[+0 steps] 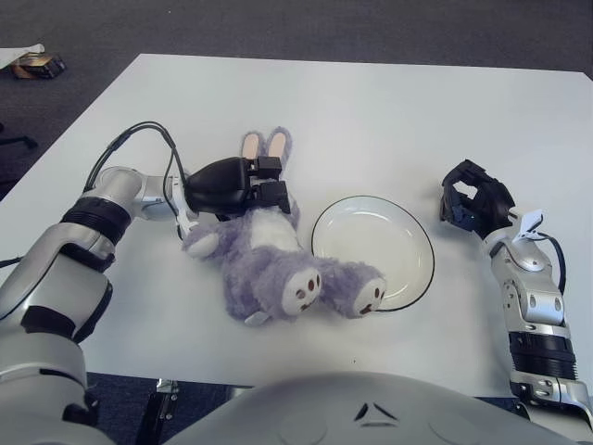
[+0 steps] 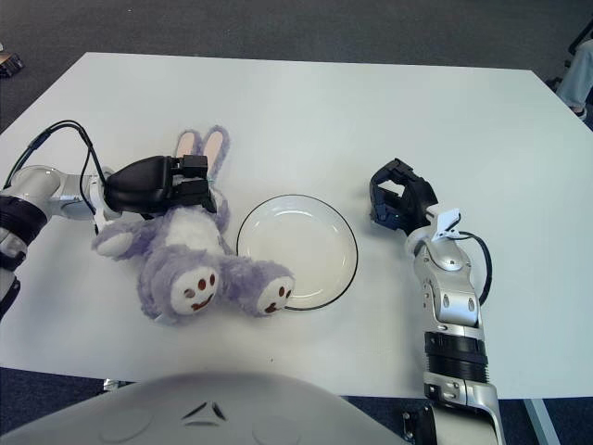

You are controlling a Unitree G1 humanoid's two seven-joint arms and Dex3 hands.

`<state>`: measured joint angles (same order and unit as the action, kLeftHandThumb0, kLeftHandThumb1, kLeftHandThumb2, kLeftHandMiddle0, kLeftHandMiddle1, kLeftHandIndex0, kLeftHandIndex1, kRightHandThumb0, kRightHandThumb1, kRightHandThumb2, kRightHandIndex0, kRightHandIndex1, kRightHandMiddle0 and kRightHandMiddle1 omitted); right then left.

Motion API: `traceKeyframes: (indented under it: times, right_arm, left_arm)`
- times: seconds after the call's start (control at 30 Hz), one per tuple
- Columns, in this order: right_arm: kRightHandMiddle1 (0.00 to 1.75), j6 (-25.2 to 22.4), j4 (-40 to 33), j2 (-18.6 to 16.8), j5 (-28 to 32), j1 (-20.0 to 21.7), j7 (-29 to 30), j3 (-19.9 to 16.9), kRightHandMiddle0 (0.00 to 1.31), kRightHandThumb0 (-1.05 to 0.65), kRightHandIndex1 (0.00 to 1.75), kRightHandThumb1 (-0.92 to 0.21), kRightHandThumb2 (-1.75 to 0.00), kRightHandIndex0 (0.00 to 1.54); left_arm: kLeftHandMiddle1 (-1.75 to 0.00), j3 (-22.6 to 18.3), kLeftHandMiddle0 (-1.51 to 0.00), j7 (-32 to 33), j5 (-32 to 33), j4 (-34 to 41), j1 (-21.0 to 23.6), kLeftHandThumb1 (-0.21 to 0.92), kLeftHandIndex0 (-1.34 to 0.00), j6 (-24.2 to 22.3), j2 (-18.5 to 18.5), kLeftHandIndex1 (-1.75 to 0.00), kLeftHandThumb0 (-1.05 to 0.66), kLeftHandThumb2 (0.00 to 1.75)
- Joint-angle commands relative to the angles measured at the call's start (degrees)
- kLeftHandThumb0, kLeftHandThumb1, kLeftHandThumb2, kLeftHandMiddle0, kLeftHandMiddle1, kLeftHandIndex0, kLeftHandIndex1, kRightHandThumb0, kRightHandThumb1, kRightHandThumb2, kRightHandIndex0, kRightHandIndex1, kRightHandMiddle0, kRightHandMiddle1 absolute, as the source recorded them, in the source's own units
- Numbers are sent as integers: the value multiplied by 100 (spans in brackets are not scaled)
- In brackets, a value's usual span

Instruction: Put the doll into the plate.

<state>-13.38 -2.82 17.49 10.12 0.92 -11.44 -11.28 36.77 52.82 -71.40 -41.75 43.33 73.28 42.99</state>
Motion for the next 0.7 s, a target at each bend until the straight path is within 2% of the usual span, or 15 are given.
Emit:
traceKeyframes:
  times: [0.0, 0.27, 0.33, 0.47, 0.57, 0.67]
  right_arm:
    - [175, -518, 394, 0, -48, -306, -62, 109, 41, -40, 175, -59, -98, 92]
    - [175, -538, 438, 5, -57, -280, -78, 101, 39, -40, 175, -61, -95, 91]
    - [175, -532, 466, 8, -58, -268, -92, 97, 39, -40, 175, -61, -94, 91]
    - [175, -508, 507, 16, -59, -256, -123, 95, 39, -40, 175, -62, -94, 90]
    - [175, -490, 527, 24, -59, -253, -144, 95, 39, -40, 175, -62, -93, 90]
    - [175, -481, 539, 30, -47, -252, -169, 92, 38, -40, 175, -62, -93, 90]
  left_arm:
    - [-169, 286, -71, 1373, -716, 192, -36, 22, -44, -488, 150, -175, 0, 142]
    - [-169, 736, -72, 2852, -1380, 20, 149, 21, -45, -1170, 320, -175, 0, 143]
    - [-171, 752, -72, 3099, -1453, -230, 364, 20, -46, -1405, 406, -175, 0, 145]
    - [-174, 823, -73, 3210, -1421, -392, 510, 16, -49, -1668, 384, -175, 0, 151]
    - [-174, 825, -83, 3139, -1326, -452, 648, 3, -61, -1789, 375, -171, -1, 164]
    - [-175, 740, -85, 2973, -1235, -316, 690, 1, -65, -1982, 486, -167, -1, 165]
